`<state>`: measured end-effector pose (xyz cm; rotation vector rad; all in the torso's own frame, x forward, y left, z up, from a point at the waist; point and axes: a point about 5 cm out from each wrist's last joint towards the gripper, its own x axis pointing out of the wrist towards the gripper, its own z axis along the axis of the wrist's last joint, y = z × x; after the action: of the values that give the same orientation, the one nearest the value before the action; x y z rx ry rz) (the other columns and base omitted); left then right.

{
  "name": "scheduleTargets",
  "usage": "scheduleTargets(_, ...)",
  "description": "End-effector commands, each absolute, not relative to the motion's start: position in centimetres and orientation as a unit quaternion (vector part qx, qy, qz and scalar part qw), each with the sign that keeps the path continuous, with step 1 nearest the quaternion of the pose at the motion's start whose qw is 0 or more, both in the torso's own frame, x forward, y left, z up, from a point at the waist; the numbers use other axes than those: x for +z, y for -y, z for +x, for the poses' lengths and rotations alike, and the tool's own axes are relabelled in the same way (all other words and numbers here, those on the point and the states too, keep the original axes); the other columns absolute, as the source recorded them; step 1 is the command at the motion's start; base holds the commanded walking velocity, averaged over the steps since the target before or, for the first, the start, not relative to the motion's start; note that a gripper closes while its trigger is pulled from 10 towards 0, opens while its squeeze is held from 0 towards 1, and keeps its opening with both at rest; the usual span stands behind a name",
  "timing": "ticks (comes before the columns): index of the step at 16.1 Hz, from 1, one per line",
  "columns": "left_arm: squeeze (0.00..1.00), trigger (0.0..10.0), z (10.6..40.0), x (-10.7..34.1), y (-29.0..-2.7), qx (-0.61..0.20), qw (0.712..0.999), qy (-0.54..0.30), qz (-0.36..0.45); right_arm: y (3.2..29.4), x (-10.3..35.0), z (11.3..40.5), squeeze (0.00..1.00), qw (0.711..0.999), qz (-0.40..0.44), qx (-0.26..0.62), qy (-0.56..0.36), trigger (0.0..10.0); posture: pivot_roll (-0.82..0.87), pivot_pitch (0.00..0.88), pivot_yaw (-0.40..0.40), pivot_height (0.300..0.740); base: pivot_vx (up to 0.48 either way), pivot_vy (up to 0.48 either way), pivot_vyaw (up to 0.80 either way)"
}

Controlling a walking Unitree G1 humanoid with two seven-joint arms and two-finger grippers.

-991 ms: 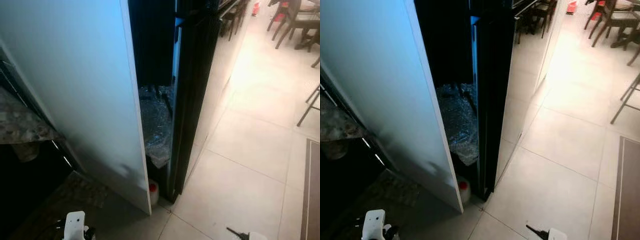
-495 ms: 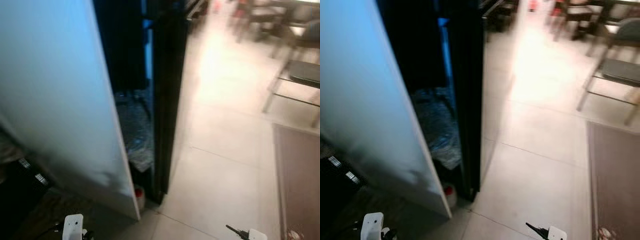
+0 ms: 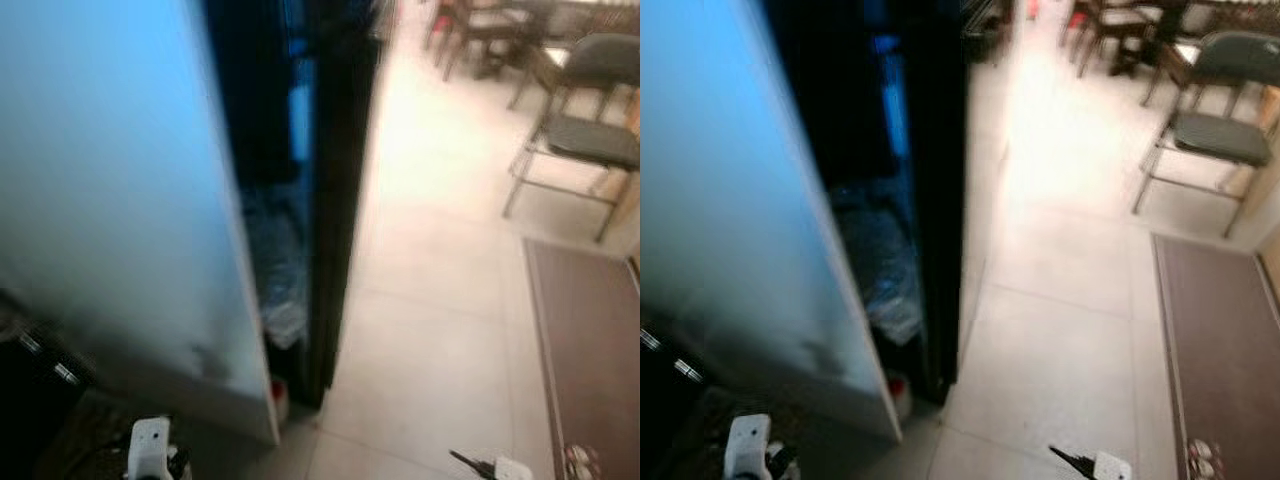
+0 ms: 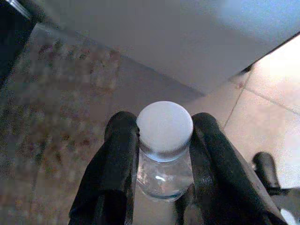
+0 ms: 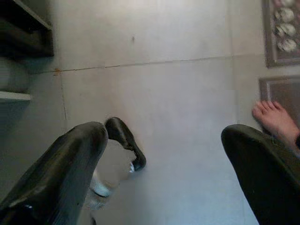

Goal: Restocking fridge

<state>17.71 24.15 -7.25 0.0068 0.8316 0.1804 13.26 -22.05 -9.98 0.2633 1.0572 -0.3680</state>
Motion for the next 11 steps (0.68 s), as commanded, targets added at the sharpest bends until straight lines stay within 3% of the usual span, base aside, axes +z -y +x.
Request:
scheduleTargets(1,0.00,10.0,16.71,-7.66,-24.55,0.096,0.902,-0.420,0.002,22.01,-9.91,13.46,0.00,0.843,0.128,-0.175,-0.493,10.0,-0.01,0.000,0.031,0.740,0.000,0.000,0.00)
scheduleTargets(8,0.00,10.0,16.42,-7.77,-24.65,0.098,0.900,-0.424,0.002,22.09,-9.89,13.45,0.00,0.844,0.125,-0.174,-0.492,10.0,-0.01,0.000,0.028,0.740,0.000,0.000,0.00)
scheduleTargets(11,0.00,10.0,16.31,-7.84,-24.58,0.097,0.899,-0.426,0.001,22.16,-9.97,13.17,0.00,0.843,0.117,-0.172,-0.496,10.0,-0.01,0.000,0.030,0.740,0.000,0.000,-0.79)
